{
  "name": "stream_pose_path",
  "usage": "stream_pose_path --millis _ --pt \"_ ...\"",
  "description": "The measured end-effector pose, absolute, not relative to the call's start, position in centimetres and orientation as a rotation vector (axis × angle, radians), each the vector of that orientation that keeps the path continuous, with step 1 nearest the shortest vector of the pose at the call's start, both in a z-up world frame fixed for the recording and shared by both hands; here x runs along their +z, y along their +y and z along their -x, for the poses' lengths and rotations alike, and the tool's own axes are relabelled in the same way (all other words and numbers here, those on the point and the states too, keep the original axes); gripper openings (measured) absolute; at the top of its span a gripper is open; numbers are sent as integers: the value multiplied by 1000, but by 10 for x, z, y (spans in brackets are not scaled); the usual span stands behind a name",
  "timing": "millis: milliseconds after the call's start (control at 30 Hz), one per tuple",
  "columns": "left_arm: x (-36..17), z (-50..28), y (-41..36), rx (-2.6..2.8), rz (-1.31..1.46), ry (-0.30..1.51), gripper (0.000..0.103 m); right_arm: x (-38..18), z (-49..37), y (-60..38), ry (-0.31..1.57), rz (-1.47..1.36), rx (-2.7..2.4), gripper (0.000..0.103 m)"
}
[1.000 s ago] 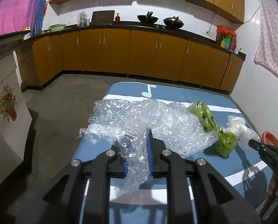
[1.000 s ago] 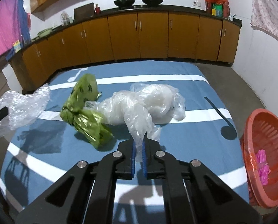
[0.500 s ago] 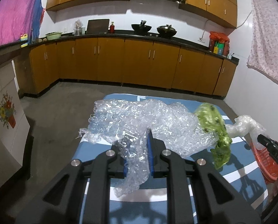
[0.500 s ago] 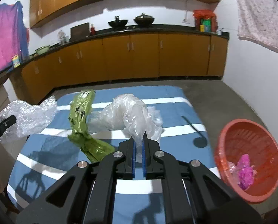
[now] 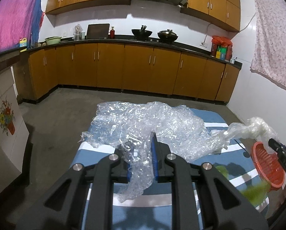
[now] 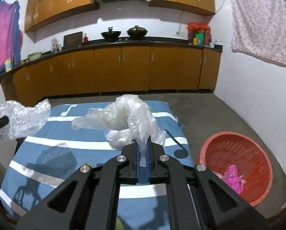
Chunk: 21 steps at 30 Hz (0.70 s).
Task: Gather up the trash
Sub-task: 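Grasp the white plastic bag with the right tool while the left tool holds the bubble wrap, then carry both items over the orange basket and open both tools to drop them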
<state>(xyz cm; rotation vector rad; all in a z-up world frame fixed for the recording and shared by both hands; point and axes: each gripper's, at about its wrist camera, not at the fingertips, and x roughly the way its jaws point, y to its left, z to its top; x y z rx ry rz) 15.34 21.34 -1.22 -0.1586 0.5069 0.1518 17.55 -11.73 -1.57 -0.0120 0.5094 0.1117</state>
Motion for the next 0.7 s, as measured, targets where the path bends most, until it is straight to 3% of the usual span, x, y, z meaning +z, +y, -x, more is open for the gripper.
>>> stream_pose_path --millis 700 --pt "1 -178 130 -27 121 496 17 -10 -155 -215 481 -126 -97 5"
